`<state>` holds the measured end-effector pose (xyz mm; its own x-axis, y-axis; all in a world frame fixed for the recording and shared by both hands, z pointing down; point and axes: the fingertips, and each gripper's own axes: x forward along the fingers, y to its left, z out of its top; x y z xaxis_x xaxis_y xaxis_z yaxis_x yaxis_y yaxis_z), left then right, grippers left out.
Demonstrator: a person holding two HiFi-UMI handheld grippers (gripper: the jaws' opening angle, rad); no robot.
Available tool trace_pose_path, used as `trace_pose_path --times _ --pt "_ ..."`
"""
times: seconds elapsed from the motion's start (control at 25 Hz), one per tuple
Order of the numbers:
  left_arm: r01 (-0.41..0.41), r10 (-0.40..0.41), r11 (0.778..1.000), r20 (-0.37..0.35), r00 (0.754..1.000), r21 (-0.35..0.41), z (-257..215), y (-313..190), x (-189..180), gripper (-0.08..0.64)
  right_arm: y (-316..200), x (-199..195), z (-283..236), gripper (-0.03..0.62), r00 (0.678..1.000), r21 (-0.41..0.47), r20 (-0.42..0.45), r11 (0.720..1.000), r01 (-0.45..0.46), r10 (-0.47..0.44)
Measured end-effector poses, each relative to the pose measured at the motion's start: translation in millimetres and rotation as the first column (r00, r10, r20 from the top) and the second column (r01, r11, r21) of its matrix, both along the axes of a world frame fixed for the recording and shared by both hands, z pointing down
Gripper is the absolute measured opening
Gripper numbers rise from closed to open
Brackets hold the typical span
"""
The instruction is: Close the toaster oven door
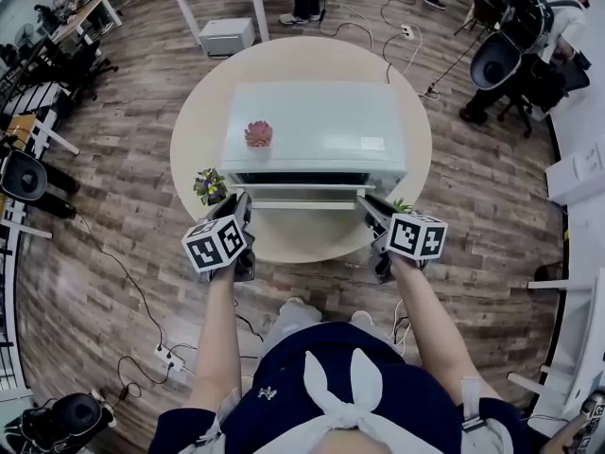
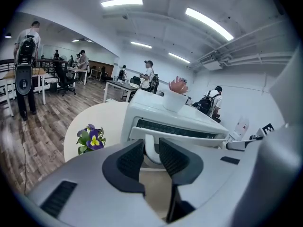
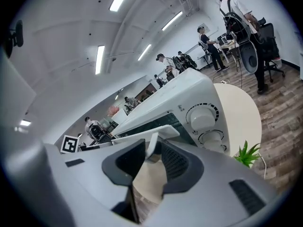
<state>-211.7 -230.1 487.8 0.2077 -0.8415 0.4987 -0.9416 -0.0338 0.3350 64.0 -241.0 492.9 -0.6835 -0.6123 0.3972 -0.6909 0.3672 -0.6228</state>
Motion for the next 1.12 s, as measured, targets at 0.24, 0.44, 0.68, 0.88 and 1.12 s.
trace_pose_path --times 0.24,0.44,0.68,0.88,1.12 --pt "-0.004 0.004 1.000 0.003 1.000 0.005 -3 -6 -1 0.112 -7 -1 -5 0.112 1.000 -0.001 -0.001 1.000 -0.015 0.015" --pt "-0.012 0.012 1.000 0.005 1.000 0.021 -7 -14 0 0.112 -13 -1 -7 0.112 1.000 -0.010 -0.007 1.000 -0.018 0.018" --pt "-0.005 0.003 0.999 0.039 0.999 0.044 -11 -24 0 0.112 -24 -1 -10 0.112 1.000 -0.011 0.000 1.000 -0.027 0.027" --pt "-0.002 0.000 0.999 0.040 0.999 0.039 -11 -29 -1 0.112 -30 -1 -10 0.115 1.000 -0.011 0.003 1.000 -0.029 0.029" --pt "0.017 -0.018 0.998 0.009 1.000 0.054 -11 -30 -1 0.112 -33 -2 -9 0.120 1.000 -0.010 -0.011 1.000 -0.012 0.012"
